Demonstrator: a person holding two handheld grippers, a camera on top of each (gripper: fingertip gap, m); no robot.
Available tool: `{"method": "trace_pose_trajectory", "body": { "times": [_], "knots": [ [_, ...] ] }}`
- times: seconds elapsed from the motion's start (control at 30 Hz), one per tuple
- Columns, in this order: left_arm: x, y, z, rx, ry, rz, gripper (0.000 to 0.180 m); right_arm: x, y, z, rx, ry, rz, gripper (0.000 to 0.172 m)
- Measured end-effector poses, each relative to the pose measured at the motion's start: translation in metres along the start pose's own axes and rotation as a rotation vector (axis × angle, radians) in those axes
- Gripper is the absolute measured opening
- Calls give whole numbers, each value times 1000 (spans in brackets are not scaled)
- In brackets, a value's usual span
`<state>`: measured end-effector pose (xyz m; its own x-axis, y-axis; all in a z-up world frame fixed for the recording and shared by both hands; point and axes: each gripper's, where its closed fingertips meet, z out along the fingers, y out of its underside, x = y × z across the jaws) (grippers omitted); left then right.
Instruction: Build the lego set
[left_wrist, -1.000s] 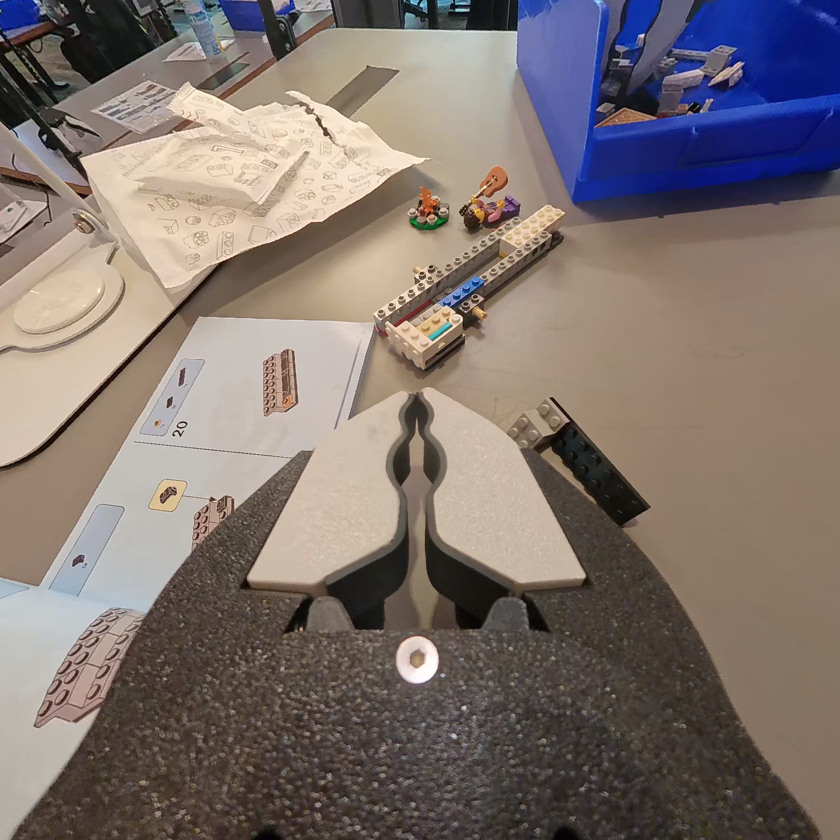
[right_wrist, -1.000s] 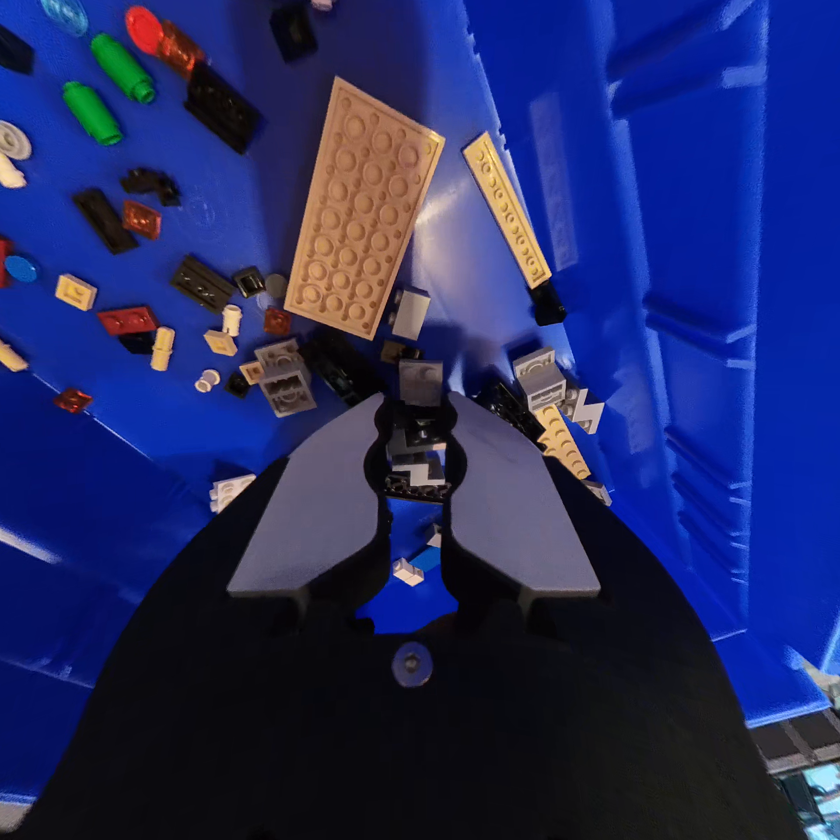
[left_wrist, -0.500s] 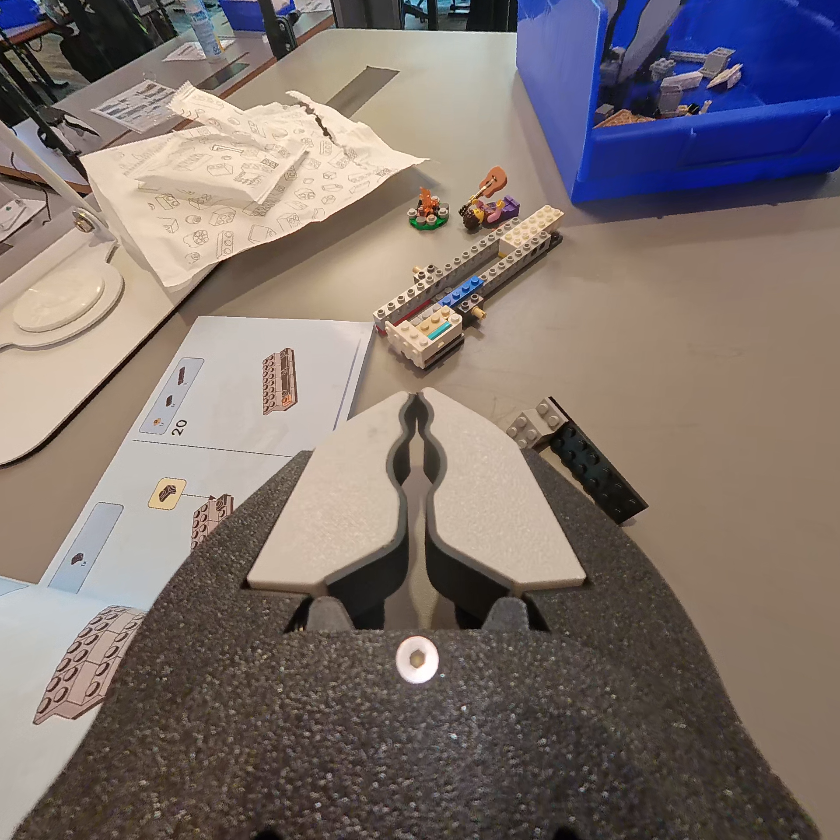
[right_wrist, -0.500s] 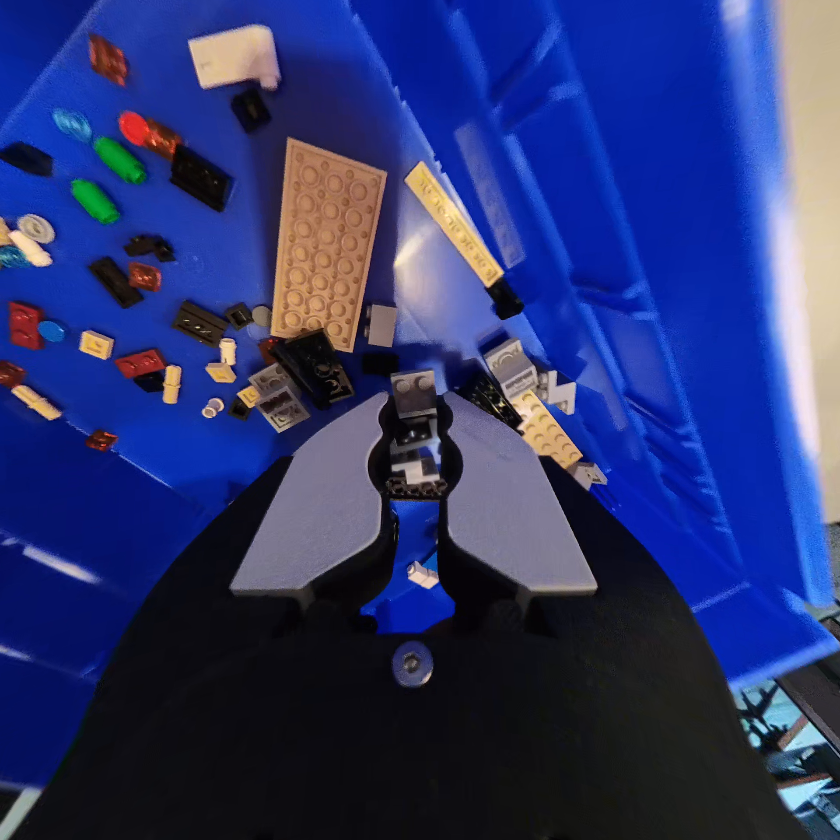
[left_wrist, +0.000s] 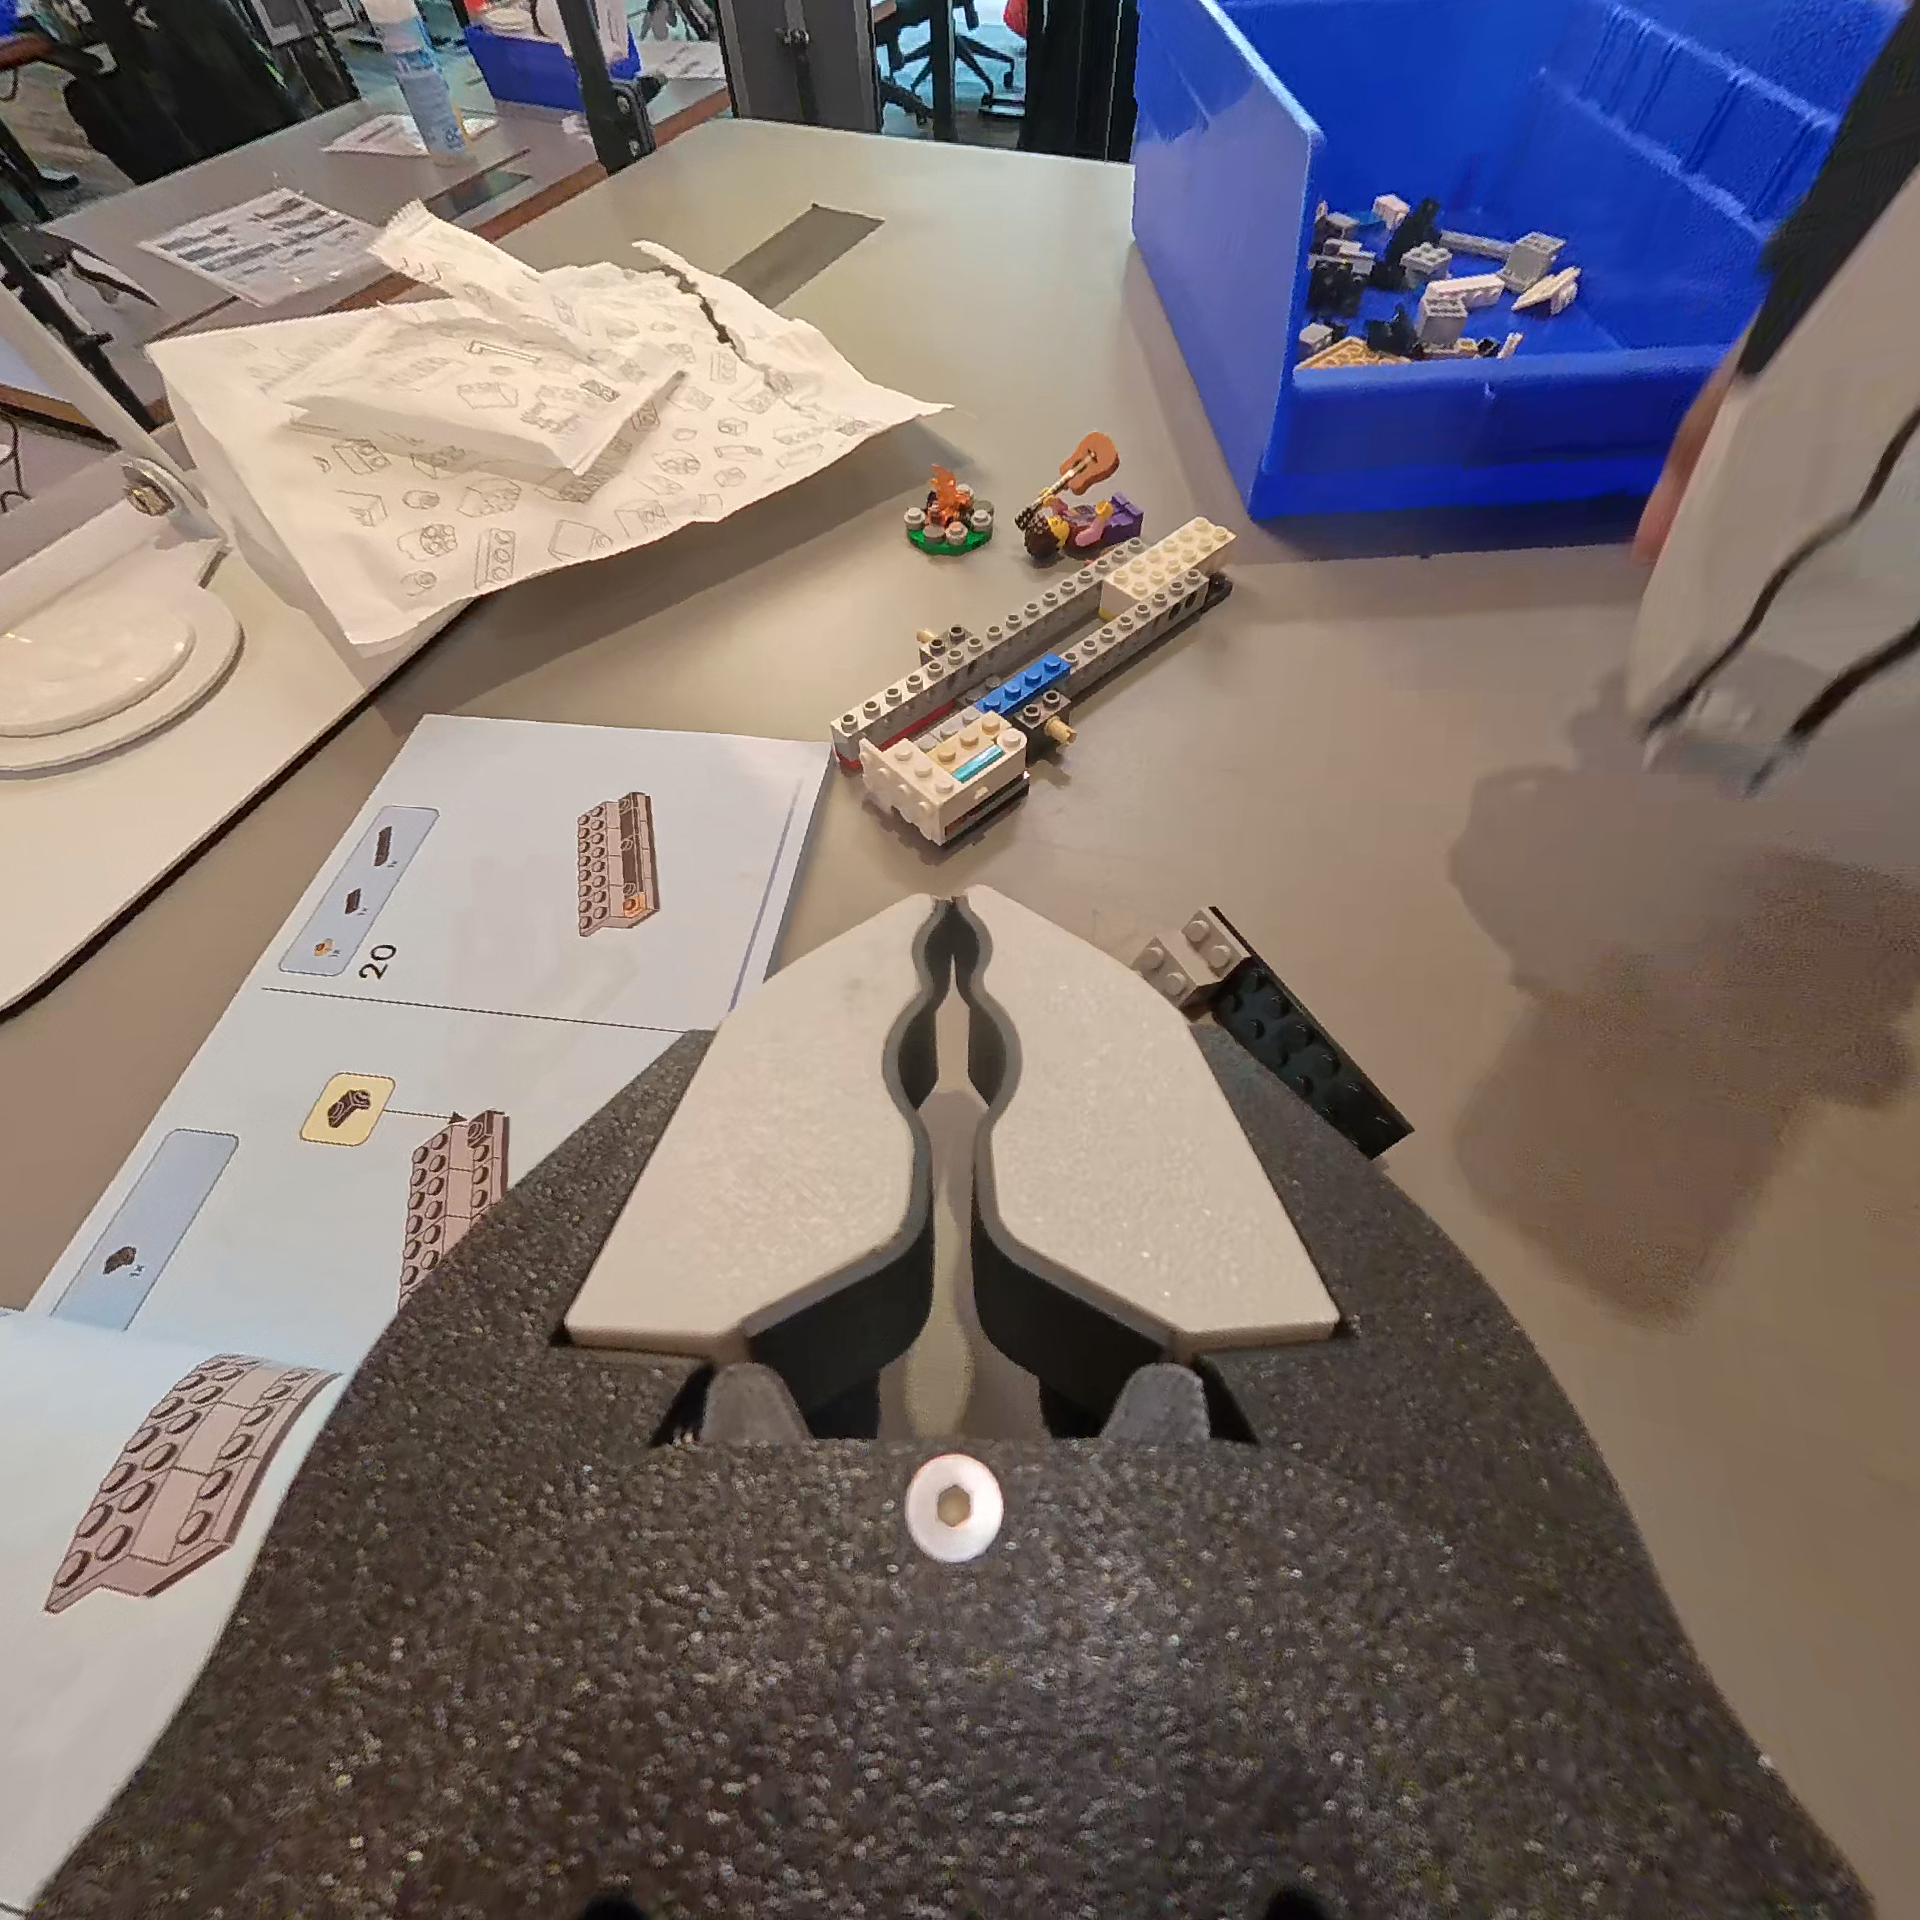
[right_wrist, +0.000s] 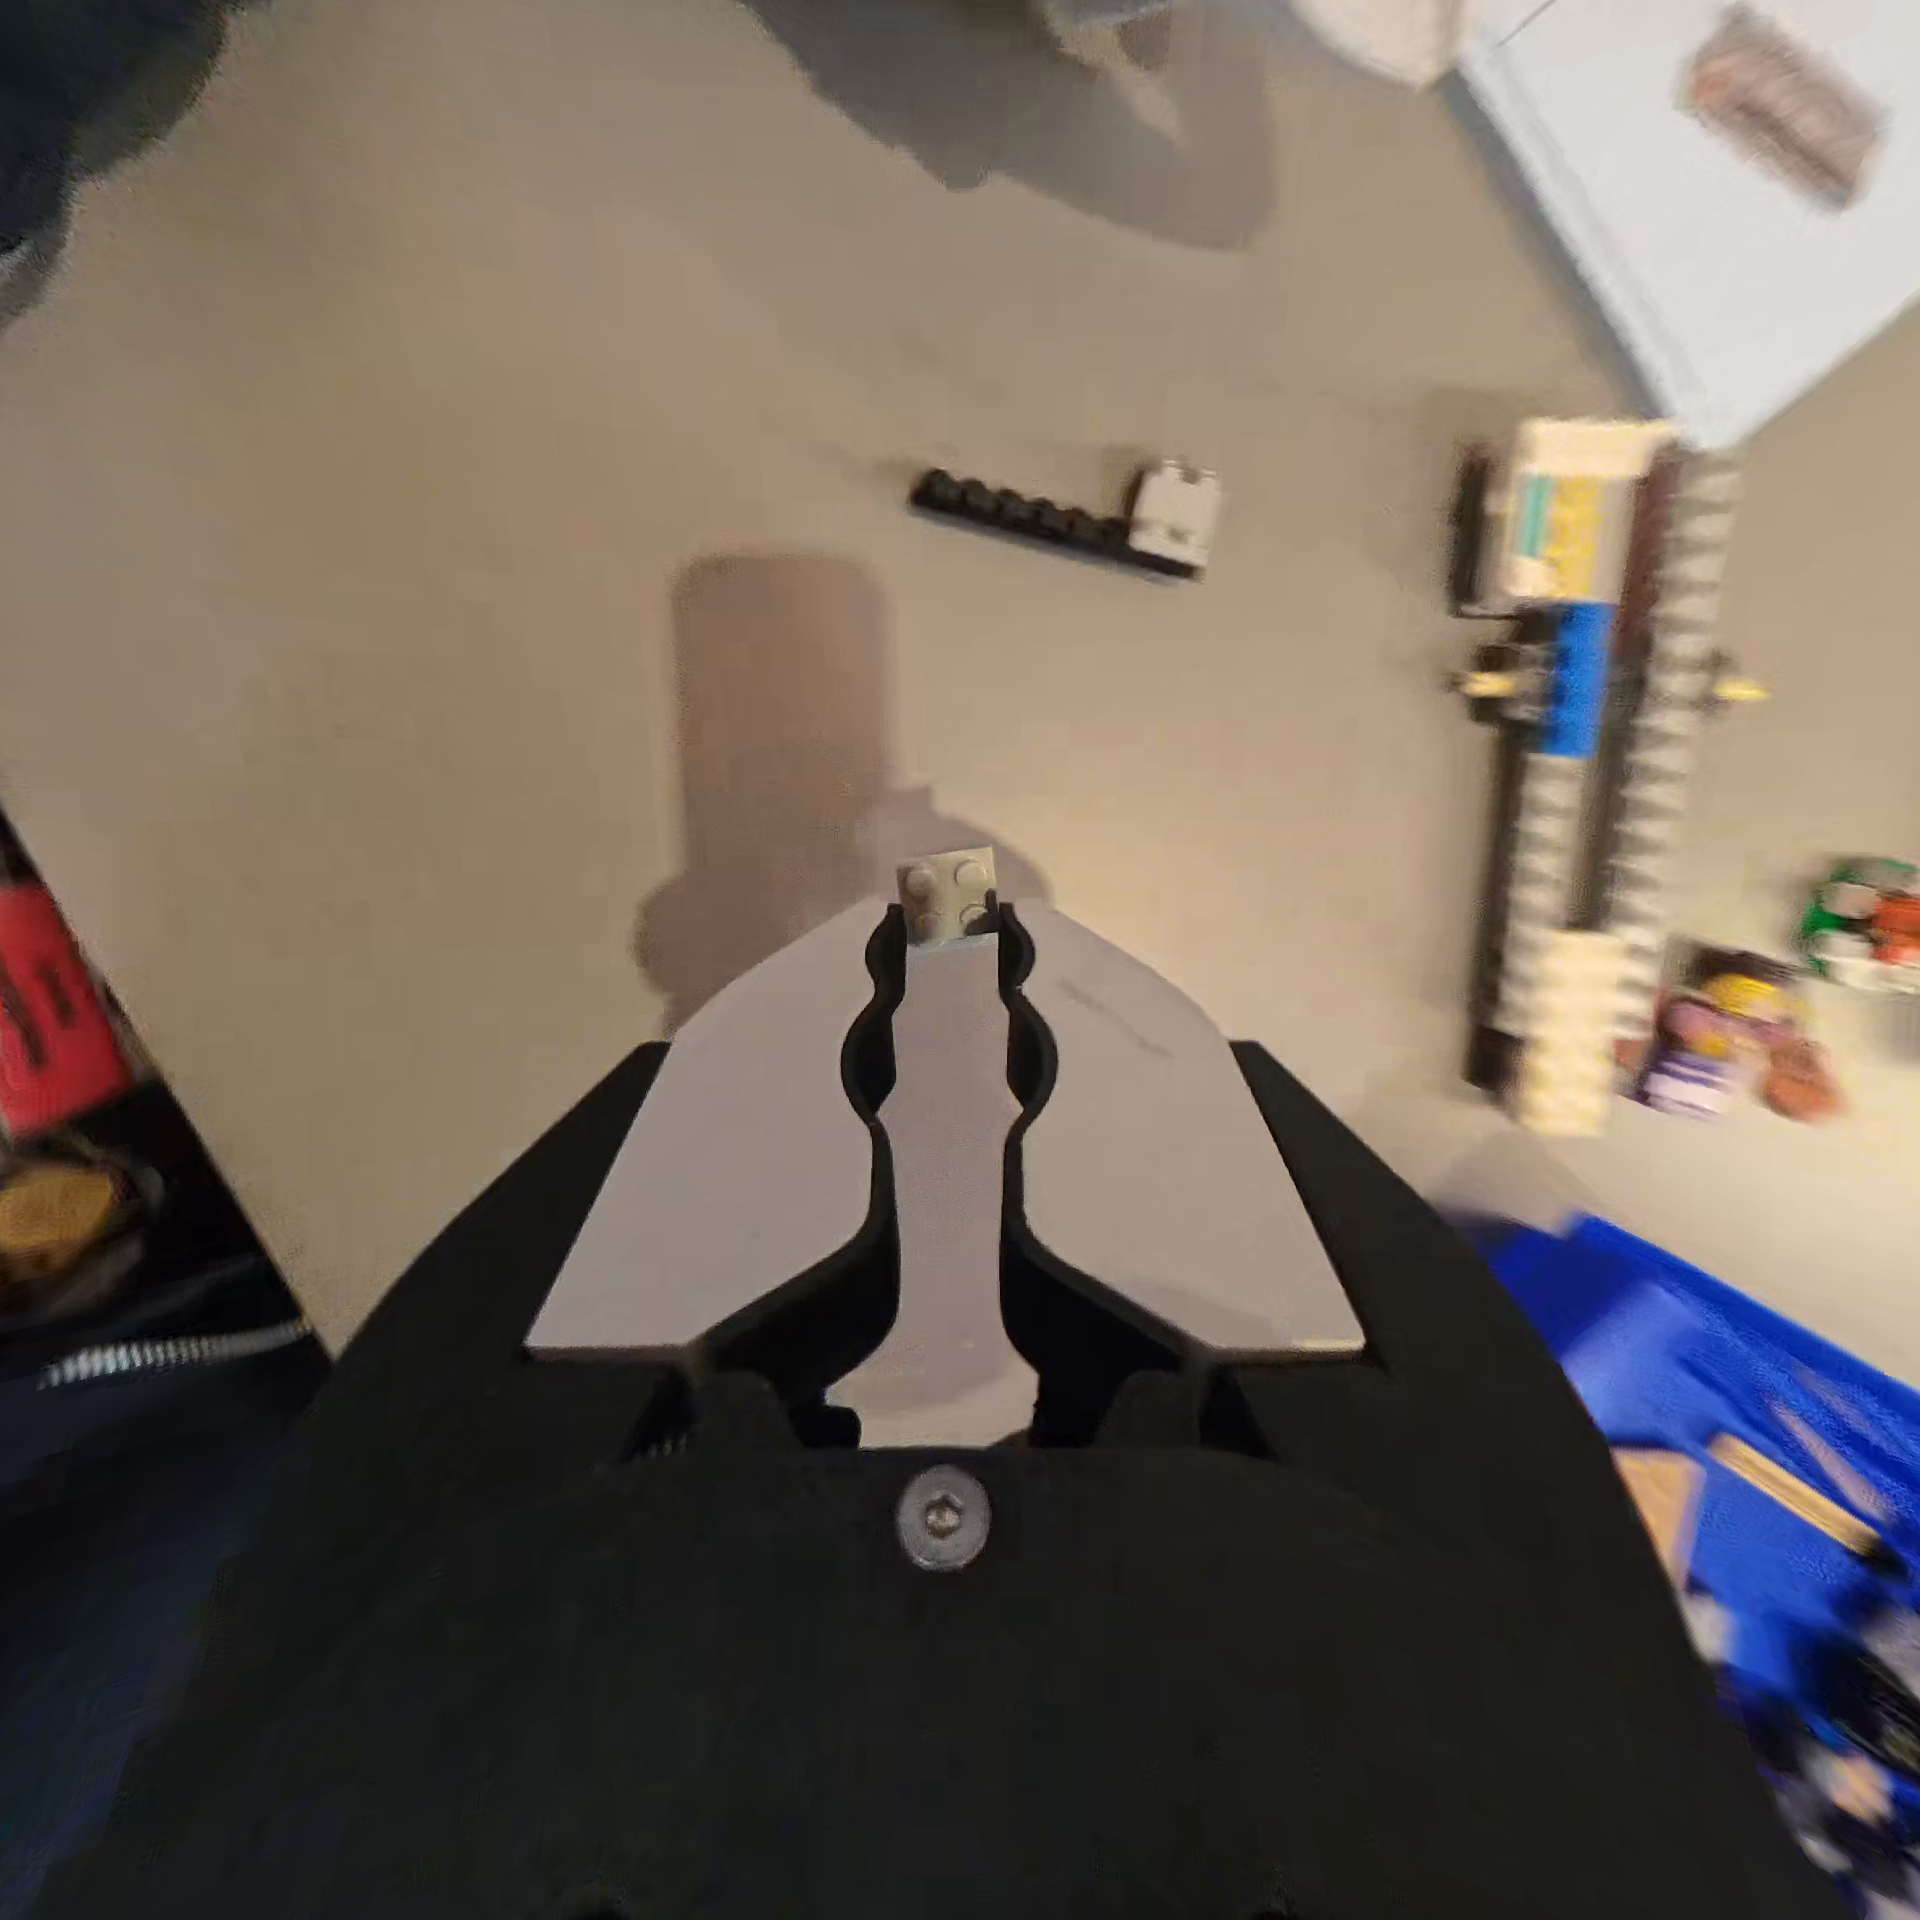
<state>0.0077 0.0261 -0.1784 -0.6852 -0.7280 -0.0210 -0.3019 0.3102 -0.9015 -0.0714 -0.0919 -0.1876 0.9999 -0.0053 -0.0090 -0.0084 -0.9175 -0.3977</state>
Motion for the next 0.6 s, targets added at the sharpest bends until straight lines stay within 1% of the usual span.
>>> {"method": "trace_pose_trajectory", "body": {
  "times": [0.07, 0.13, 0.27, 0.37, 0.47, 0.53, 0.6],
  "knots": [
    [-1, -2, -2, 20, 5, -11, 0, -10, -1, 25, 8, -29, 73, 17],
    [-1, -3, -4, 32, 10, -19, 0, -12, 2, 37, 2, -32, 118, 17],
    [0, -3, -3, 25, 17, -21, 0, -14, 6, 45, 18, -45, 162, 17],
    [0, -2, -2, 16, 20, -18, 0, -13, 5, 40, 60, -49, 184, 20],
    [0, -2, -3, 21, 23, -24, 0, -9, 6, 11, 125, -54, 209, 22],
    [-1, -3, -4, 29, 26, -36, 0, 3, 14, -23, 174, -38, 227, 23],
    [-2, -4, -5, 37, 29, -50, 0, 30, 35, -62, 199, 24, 263, 23]
  ]
}}
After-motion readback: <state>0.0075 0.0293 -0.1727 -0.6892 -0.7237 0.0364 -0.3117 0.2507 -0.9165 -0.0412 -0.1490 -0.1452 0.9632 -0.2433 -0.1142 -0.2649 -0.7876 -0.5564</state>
